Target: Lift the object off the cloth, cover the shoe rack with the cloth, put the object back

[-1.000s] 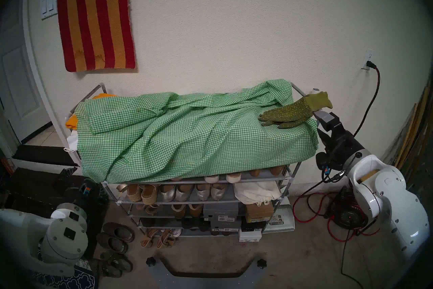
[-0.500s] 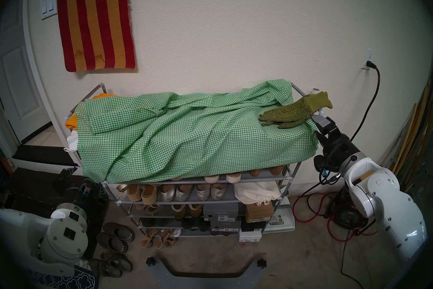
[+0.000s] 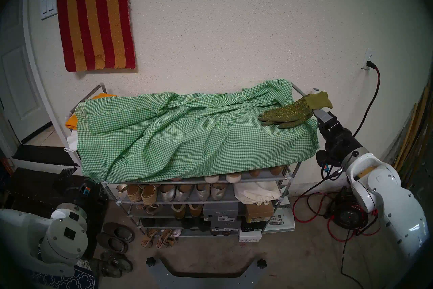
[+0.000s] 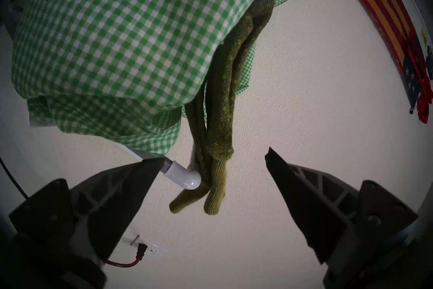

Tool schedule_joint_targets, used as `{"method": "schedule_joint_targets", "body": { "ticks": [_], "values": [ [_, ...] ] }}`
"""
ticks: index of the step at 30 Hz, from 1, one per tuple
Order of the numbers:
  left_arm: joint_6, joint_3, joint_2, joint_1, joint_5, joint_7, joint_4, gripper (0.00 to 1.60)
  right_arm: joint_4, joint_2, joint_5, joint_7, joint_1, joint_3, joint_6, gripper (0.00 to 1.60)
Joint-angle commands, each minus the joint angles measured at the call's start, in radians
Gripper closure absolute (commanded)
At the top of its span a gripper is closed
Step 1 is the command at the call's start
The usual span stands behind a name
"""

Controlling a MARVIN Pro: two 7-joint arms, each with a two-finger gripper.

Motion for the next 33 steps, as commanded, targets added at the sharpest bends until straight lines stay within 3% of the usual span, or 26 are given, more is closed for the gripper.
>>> {"method": "schedule_joint_targets", "body": {
  "ticks": [1, 19, 33],
  "values": [
    [0.002, -0.002, -0.002, -0.001, 0.000, 0.001, 0.001, 0.00, 0.004, 0.017, 0.000, 0.003, 0.041, -0.033, 0.007, 0.00],
    [0.002, -0.002, -0.002, -0.001, 0.000, 0.001, 0.001, 0.00, 0.054, 0.033, 0.028, -0.018, 0.115, -0.086, -0.001, 0.00],
    [0.002, -0.002, -0.002, -0.001, 0.000, 0.001, 0.001, 0.00, 0.105, 0.058, 0.033, -0.016, 0.241, -0.209, -0.003, 0.00]
  ]
}}
